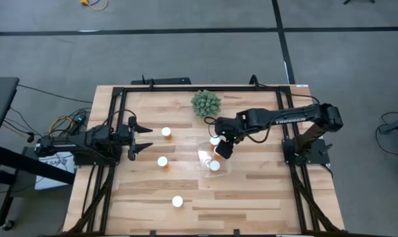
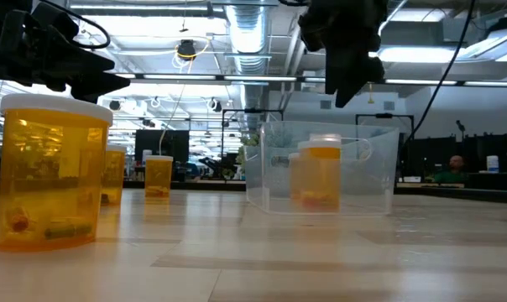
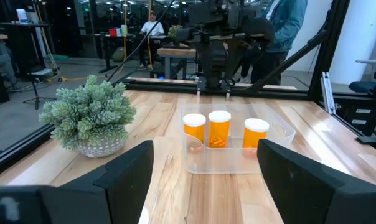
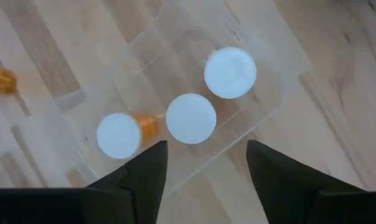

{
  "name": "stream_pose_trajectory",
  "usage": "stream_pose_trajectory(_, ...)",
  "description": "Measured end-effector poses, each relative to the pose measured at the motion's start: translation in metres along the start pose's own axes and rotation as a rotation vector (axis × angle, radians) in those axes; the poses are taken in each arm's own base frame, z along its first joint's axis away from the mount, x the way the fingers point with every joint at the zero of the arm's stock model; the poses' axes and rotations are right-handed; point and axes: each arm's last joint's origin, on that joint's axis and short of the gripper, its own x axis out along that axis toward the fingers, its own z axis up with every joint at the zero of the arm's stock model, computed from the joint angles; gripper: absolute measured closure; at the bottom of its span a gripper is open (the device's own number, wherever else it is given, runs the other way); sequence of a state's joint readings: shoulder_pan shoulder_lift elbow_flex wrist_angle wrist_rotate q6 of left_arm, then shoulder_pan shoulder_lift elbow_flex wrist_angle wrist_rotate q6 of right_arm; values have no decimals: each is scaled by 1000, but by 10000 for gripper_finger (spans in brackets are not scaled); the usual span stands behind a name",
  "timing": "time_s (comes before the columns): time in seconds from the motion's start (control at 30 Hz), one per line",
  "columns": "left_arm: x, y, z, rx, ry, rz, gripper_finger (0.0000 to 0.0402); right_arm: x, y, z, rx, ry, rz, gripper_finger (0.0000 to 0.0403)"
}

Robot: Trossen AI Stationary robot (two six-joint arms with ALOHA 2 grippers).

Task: Pick and place pill bottles into a basket
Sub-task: Put the orange pill bottle into the transparent bin

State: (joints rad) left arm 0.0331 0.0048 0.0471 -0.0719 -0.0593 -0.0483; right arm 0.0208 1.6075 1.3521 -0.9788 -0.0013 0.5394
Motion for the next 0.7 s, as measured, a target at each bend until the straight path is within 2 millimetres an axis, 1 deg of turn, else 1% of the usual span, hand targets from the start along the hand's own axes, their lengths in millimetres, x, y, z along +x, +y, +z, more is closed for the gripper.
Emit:
stream_pose_trajectory(0.13,0,0,0,0,0,0,125,9,-4,3,67,23,-21,165)
stream_pose_trajectory(0.33,0,0,0,0,0,0,125,27,-9,12,122,44,-45,159)
stream_pose_trajectory(0.53,0,0,0,0,0,0,125,39,-18,19,187,58,-69,180)
stream_pose_trajectory(0.7,0,0,0,0,-1,1,125,37,-27,24,211,38,-67,208)
